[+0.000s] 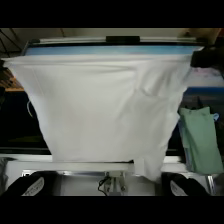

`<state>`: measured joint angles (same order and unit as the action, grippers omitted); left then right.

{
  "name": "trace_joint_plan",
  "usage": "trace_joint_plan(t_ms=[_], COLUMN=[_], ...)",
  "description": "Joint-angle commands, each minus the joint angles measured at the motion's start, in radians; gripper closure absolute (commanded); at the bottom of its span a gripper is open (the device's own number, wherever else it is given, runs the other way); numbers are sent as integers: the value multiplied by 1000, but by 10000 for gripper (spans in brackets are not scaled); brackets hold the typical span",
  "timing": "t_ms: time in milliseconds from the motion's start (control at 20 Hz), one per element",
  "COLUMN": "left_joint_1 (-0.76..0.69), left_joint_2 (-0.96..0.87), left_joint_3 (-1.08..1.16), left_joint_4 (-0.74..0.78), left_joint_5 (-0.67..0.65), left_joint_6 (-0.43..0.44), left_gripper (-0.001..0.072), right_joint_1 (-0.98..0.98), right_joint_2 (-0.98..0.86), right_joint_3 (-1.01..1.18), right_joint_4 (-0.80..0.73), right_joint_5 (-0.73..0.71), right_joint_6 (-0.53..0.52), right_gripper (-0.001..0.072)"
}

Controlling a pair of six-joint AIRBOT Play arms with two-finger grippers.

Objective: Fold the shirts.

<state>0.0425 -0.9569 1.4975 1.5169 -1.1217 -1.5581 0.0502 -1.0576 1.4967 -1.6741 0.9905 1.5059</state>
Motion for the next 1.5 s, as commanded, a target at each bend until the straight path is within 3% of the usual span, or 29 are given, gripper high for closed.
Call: trace_joint_plan(t_ms=[0, 200, 400, 550, 600, 650, 700, 800, 900, 1000, 1100, 1250, 1300, 1450], left_joint_1=[1, 1, 1, 1, 1, 4, 14, 60, 121, 175, 221, 251, 248, 232], left_joint_2=[-236, -458, -594, -666, -679, -681, -678, -663, -593, -482, -377, -305, -306, -325], left_joint_3=[-43, -44, -44, -44, -44, -43, -36, -18, -79, -252, -480, -729, -774, -837], left_joint_4=[10, 9, -30, -161, -200, -209, -204, -205, -208, -212, -255, -384, -422, -494], left_joint_5=[133, 132, 74, -19, -69, -133, -221, -403, -473, -406, -290, -108, -62, 18], left_joint_6=[17, -24, -114, -116, -114, -103, -62, 24, 50, 66, 72, 110, 112, 108], left_gripper=[677, 676, 675, 671, 571, 305, 60, 43, 45, 49, 51, 73, 142, 139], right_joint_1=[0, 0, 2, 18, 21, 19, 14, -13, -65, -148, -235, -305, -307, -297], right_joint_2=[-270, -485, -599, -639, -636, -626, -608, -550, -489, -458, -425, -385, -385, -385], right_joint_3=[-5, -5, -5, -5, -4, 8, 28, 66, 66, 46, -13, -90, -94, -94], right_joint_4=[43, 147, 262, 320, 349, 365, 359, 262, 129, 124, 205, 326, 335, 335], right_joint_5=[-151, -267, -195, -119, -110, -84, -27, 133, 318, 483, 552, 547, 549, 542], right_joint_6=[81, 230, 237, 237, 237, 227, 180, 94, 41, -14, -26, -26, -27, -30], right_gripper=[638, 638, 630, 621, 482, 233, 200, 200, 202, 202, 202, 201, 201, 201])
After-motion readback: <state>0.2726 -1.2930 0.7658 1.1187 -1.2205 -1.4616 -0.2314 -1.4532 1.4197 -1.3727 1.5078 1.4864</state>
